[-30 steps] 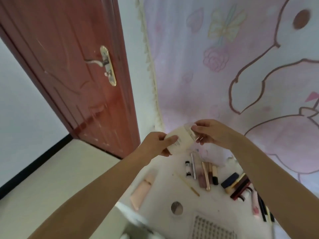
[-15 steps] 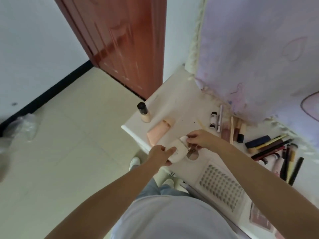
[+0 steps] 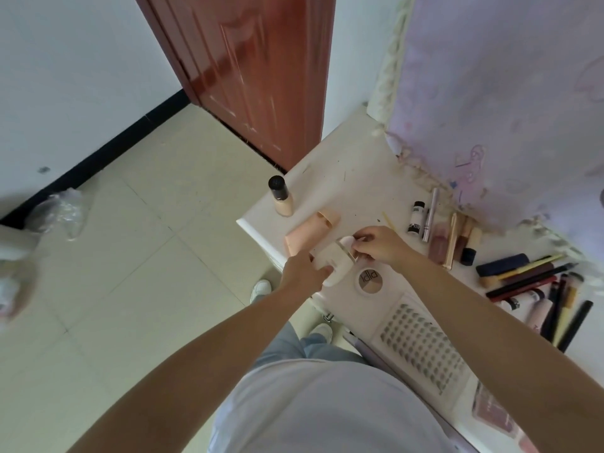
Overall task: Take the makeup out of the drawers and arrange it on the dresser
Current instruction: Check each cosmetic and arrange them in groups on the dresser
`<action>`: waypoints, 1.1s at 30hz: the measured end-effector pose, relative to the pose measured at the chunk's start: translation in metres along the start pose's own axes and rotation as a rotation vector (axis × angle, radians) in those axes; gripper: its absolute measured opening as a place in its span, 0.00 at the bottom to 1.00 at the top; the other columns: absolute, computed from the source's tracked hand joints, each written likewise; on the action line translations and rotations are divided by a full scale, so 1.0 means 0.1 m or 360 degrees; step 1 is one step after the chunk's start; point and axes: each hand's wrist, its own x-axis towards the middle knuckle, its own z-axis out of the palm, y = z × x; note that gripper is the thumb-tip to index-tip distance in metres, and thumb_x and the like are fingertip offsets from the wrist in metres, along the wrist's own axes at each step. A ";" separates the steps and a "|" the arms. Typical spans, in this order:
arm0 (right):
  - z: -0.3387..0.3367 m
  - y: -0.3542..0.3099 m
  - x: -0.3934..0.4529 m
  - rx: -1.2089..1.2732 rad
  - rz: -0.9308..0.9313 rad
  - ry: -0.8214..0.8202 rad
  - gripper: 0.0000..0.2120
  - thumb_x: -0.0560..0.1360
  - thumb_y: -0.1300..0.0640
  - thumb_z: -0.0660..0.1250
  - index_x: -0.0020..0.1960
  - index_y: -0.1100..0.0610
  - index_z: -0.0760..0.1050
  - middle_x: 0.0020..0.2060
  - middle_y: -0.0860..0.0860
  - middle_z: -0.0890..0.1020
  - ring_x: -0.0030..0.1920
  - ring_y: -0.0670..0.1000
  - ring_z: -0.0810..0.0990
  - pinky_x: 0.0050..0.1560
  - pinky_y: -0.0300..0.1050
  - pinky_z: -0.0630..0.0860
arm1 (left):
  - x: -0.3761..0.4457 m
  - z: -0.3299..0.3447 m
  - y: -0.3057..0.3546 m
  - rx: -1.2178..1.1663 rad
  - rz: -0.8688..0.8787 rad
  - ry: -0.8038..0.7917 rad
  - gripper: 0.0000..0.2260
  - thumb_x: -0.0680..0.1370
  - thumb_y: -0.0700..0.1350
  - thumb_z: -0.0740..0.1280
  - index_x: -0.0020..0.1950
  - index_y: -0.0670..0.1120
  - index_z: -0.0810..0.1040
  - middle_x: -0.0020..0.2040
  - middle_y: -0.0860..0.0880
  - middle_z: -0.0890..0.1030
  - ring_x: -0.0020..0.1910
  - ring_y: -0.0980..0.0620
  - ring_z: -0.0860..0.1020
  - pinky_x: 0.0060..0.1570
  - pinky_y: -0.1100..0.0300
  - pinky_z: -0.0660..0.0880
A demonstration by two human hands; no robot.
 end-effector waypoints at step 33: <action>0.31 0.51 -0.70 -0.0899 -0.0178 0.0270 0.25 0.69 0.50 0.65 0.63 0.57 0.66 0.57 0.54 0.70 0.56 0.54 0.71 0.52 0.43 0.69 | -0.03 -0.08 0.27 0.0473 0.0666 0.0163 0.10 0.77 0.45 0.61 0.55 0.42 0.75 0.51 0.47 0.78 0.47 0.53 0.72 0.45 0.65 0.65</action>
